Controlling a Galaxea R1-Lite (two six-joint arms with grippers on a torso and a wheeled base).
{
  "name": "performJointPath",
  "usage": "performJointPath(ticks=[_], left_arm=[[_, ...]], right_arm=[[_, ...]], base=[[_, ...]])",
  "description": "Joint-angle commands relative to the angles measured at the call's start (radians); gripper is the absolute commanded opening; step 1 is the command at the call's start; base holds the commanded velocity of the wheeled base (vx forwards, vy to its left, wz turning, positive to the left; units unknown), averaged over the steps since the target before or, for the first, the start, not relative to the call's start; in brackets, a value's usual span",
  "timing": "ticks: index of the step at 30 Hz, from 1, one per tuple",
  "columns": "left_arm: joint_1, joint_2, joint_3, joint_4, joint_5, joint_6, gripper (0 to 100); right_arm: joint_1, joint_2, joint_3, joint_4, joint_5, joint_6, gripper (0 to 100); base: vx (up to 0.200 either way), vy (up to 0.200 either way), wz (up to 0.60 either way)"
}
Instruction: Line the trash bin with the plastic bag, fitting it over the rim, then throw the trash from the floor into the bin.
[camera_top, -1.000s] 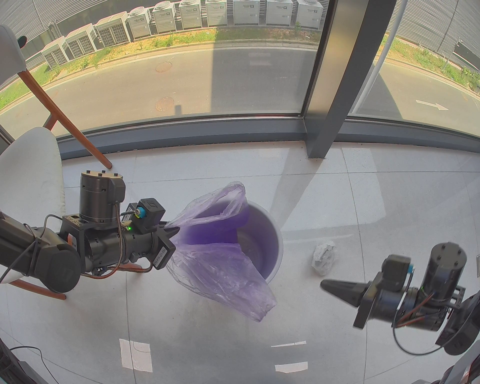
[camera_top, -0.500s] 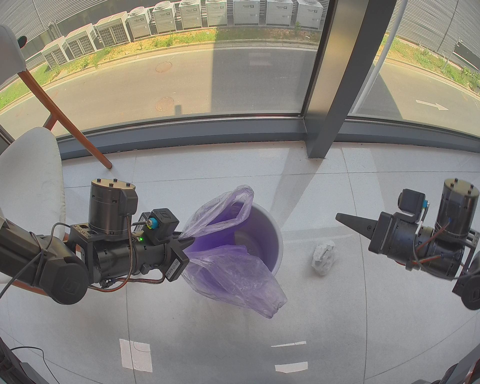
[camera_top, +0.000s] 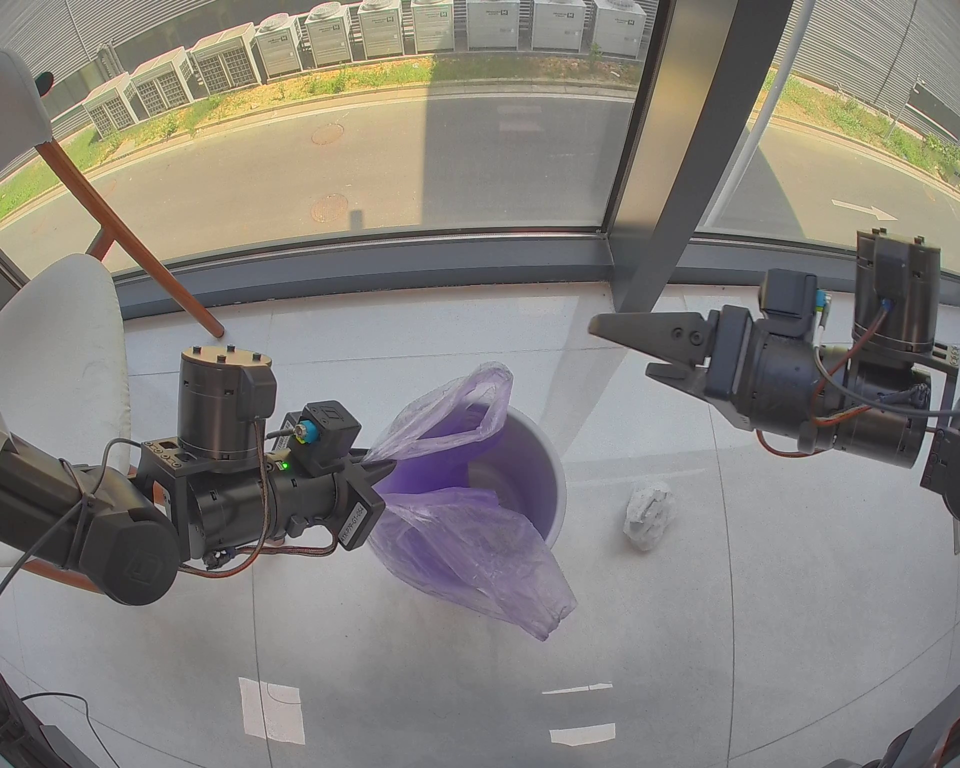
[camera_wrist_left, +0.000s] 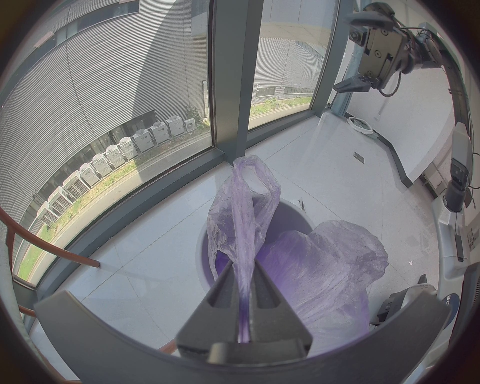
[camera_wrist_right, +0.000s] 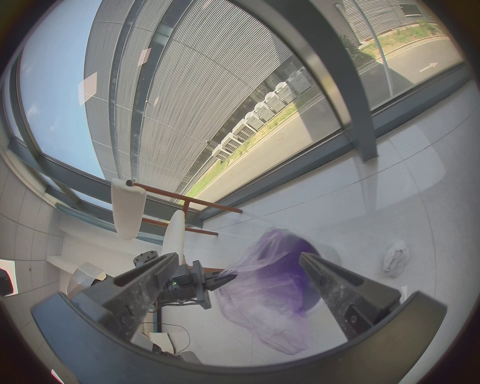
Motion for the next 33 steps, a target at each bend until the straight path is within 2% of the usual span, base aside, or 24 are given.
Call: performJointPath(ticks=[1,5,14,22,33], left_arm=[[0.000,0.000,-0.006,-0.002,0.002,-0.003,0],[0.000,0.000,-0.005,-0.002,0.002,-0.003,0],[0.000,0.000,-0.008,-0.003,0.000,-0.006,0],[0.000,0.000,-0.006,-0.003,0.002,-0.006,0],[0.000,0.000,-0.003,-0.006,0.005,-0.006,0]], right_arm=[[0.070,0.069,-0.060,0.044,-0.005,0.002,100],[0.099,0.119,-0.115,0.127,-0.004,0.006,100],[0.122,0.284,-0.269,0.149,-0.014,0.005,100],[0.091,0.389,-0.407,0.241,-0.056,0.000,100],[0.042,0.471,-0.430,0.276,-0.067,-0.020,100]], base=[[0.000,0.000,0.00],[0.000,0.000,0.00],[0.000,0.000,0.00],[0.000,0.000,0.00],[0.000,0.000,0.00]])
